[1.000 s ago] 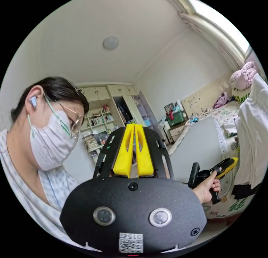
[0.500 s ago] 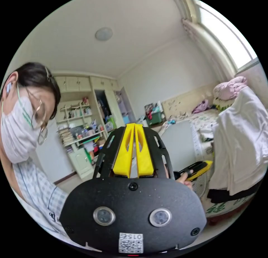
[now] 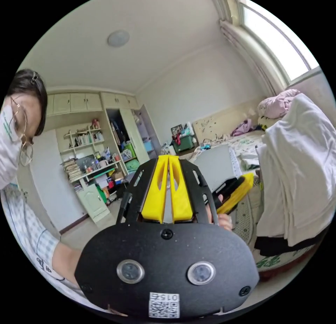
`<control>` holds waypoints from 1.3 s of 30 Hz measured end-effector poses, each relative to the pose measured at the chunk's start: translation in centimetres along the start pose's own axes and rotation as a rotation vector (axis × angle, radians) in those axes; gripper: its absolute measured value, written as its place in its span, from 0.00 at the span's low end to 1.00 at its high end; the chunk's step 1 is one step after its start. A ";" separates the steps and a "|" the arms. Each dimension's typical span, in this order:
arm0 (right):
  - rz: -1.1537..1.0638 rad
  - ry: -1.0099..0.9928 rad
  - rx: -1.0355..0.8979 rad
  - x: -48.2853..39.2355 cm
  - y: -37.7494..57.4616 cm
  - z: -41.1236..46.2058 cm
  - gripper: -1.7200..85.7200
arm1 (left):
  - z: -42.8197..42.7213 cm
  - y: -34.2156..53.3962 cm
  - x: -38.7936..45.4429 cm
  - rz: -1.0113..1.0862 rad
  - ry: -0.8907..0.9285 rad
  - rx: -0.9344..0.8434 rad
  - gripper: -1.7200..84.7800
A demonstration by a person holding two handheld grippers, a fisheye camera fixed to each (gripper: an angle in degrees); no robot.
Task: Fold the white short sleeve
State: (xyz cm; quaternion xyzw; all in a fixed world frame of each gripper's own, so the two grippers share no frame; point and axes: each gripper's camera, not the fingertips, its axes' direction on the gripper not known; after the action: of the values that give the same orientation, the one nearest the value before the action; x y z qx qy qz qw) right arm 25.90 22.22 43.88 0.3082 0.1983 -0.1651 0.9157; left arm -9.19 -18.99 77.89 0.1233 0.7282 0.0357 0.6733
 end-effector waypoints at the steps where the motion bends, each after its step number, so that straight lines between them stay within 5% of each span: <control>1: -0.005 0.014 0.070 -0.5 -0.7 -0.9 0.01 | -0.4 0.1 -0.8 -0.128 -0.077 0.012 0.01; 5: 0.001 0.009 0.187 -1.1 -1.9 -1.7 0.01 | -1.6 0.5 -1.3 -0.149 0.033 0.118 0.01; 8: -0.044 0.015 -0.048 -1.7 -0.8 3.3 0.01 | -0.7 -0.3 0.0 -0.060 0.011 0.065 0.01; 10: -0.044 0.048 0.030 -2.7 -1.9 2.2 0.01 | -0.8 -0.8 -0.5 -0.122 -0.117 0.022 0.01; 13: 0.025 -0.058 0.123 -3.7 -2.9 0.4 0.01 | -1.7 -0.4 -0.9 -0.109 -0.059 0.132 0.01; 17: -0.118 0.023 -0.155 -6.4 -1.1 5.9 0.01 | 0.0 -1.0 -0.9 -0.046 -0.090 0.049 0.01; 19: -0.087 -0.064 -0.021 -7.0 -2.5 3.7 0.01 | 0.7 -0.8 -2.1 -0.139 -0.235 -0.019 0.01; 21: -0.041 -0.104 0.071 -7.5 -3.1 1.9 0.01 | 0.4 -0.3 -2.1 -0.095 -0.170 0.054 0.01; 23: -0.057 -0.077 0.043 -8.5 -2.4 2.5 0.01 | 0.8 -0.5 -2.0 -0.082 -0.177 0.050 0.01; 25: -0.124 -0.047 -0.183 -9.5 -0.5 6.7 0.01 | 1.9 -1.1 -0.7 0.022 -0.255 0.011 0.01; 27: -0.134 -0.044 -0.128 -9.8 -1.3 6.0 0.01 | 3.2 -1.2 -0.5 0.057 -0.442 -0.070 0.01; 30: -0.172 -0.068 -0.049 -9.9 -3.4 4.7 0.02 | 3.6 -0.8 -1.5 0.043 -0.291 0.008 0.01; 34: -0.266 0.205 0.015 -7.4 -7.1 5.0 0.02 | 4.9 -1.0 -0.4 0.161 -0.348 0.046 0.03; 39: -0.384 0.555 -0.170 -1.0 -12.5 8.6 0.09 | 7.6 -1.2 2.9 0.441 -0.536 0.098 0.10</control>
State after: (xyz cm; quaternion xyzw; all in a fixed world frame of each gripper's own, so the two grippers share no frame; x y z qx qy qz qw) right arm 21.94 7.52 44.44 0.2214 0.5071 -0.2271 0.8015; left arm -2.01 -20.33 74.10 0.3145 0.4825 0.1116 0.8099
